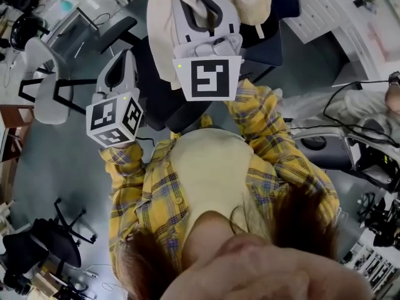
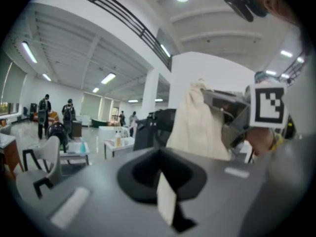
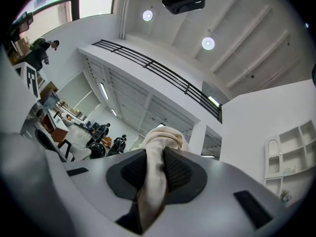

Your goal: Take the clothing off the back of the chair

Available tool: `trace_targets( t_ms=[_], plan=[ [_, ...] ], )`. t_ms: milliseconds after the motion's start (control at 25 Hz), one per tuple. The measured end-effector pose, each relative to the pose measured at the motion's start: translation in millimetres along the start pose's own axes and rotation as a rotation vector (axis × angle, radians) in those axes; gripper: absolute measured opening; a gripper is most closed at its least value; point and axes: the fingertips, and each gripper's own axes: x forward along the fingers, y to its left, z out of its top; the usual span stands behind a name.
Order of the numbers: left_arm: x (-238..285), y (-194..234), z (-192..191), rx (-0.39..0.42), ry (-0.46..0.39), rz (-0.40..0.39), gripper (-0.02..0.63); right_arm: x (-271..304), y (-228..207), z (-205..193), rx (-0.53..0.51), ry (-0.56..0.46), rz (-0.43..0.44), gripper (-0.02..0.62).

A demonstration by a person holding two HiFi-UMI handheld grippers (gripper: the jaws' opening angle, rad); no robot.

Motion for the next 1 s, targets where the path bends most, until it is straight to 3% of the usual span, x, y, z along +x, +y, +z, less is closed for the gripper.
trace_targets(
  t_ms=[520,1000],
  plan=[
    [-21.8,14.1,-7.9,-0.006,0.013,0.100,0.003,-1.3,29.7,-24.3,0.212,0.021,0.120,0.077],
    [-22.2,25.9,-11.9,-0.010,0.016,0.145,0.003,-1.4,35.2,-50.7,0.281,0.086,0.158,0.077]
  ],
)
